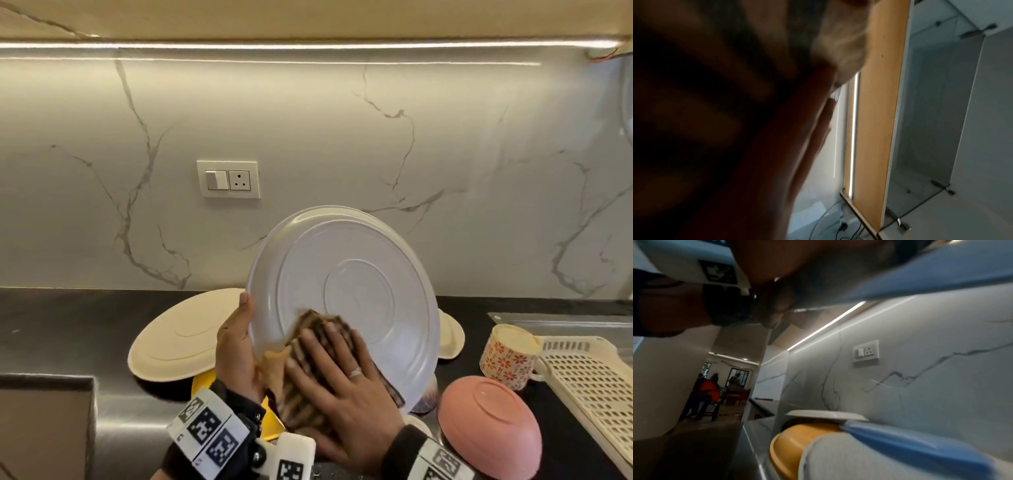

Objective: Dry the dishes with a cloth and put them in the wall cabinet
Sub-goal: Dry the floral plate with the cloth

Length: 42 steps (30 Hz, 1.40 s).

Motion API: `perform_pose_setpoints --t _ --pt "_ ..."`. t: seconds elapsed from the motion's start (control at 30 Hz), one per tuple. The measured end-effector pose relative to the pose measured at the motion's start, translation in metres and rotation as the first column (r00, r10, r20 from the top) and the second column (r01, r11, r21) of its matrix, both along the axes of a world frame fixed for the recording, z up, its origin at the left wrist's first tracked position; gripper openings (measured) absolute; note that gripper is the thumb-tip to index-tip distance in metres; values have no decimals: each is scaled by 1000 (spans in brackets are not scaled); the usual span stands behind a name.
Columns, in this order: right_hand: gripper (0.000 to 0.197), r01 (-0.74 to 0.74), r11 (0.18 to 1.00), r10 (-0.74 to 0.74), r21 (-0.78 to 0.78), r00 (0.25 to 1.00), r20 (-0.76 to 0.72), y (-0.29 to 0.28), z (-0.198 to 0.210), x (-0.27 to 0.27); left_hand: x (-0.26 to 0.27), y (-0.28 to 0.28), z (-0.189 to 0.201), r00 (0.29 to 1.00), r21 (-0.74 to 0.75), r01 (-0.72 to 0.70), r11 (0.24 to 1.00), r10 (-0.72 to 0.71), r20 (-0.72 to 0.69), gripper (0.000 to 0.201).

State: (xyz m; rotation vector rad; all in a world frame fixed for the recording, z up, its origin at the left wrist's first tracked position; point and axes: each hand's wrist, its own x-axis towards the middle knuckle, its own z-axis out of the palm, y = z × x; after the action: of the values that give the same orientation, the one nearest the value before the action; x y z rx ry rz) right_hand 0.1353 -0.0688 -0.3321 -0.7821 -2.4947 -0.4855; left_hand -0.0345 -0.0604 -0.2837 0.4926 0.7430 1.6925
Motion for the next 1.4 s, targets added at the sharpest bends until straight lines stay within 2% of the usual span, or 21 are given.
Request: perform_pose_setpoints --t 0.07,0.13,0.2,0.3,0.43,0.53,0.63,0.73,0.83,0.9,0.93,1.0,1.03,1.07,1.17,1.2,1.3,1.4 --pt "71 -15 1000 14 10 1000 28 7 14 -8 2 0 2 995 6 98 995 -98 13 66" --pt "67 -7 1000 7 21 1000 8 18 30 -13 5 0 5 991 54 130 990 -129 -20 55" --pt "66 17 1000 -16 6 998 -56 31 49 -16 7 3 6 991 92 81 993 -70 -114 36" --pt "66 75 997 -79 -29 980 -182 56 77 -9 10 1 9 971 171 -15 985 55 -231 32" --pt "76 182 966 -232 -185 923 -306 87 96 26 1 -9 14 987 267 10 964 33 -155 32" --pt "83 234 920 -329 -316 897 -294 94 84 54 -9 -8 16 986 306 -11 952 61 -155 31" --pt "81 225 894 -349 -387 892 -287 86 49 69 -18 -5 16 978 316 -77 945 133 -160 32" --pt "69 193 912 -309 -361 904 -297 63 7 64 -20 -4 18 978 304 -107 947 155 -139 32" --pt "69 160 952 -233 -263 932 -277 32 -10 39 -19 1 14 973 244 -132 961 172 -152 33" --pt "72 120 981 -148 -153 972 -184 17 -8 18 -15 4 11 974 226 -134 965 169 -147 37" --pt "73 105 987 -121 -121 984 -133 13 -4 9 -13 4 10 978 215 -128 968 159 -135 47" --pt "72 104 991 -108 -86 993 -53 14 8 -2 -8 3 11 986 203 -82 976 110 -126 80" --pt "71 110 991 -112 -77 993 -29 17 13 -5 -7 2 12 989 211 -60 976 87 -120 89" --pt "70 110 991 -111 -70 994 -17 22 17 -6 -7 2 11 991 223 -43 974 70 -114 87" --pt "67 97 993 -100 -62 994 -54 40 25 -3 -10 1 14 983 287 -12 958 64 -170 45" --pt "66 104 991 -111 -85 990 -92 46 28 0 -11 0 14 977 306 -21 952 84 -196 39" --pt "69 147 953 -218 -266 939 -265 61 33 15 -11 -3 14 970 300 -67 951 133 -204 35" --pt "88 120 870 -335 -478 856 -394 60 28 30 -12 -4 9 971 265 -74 961 130 -200 30"
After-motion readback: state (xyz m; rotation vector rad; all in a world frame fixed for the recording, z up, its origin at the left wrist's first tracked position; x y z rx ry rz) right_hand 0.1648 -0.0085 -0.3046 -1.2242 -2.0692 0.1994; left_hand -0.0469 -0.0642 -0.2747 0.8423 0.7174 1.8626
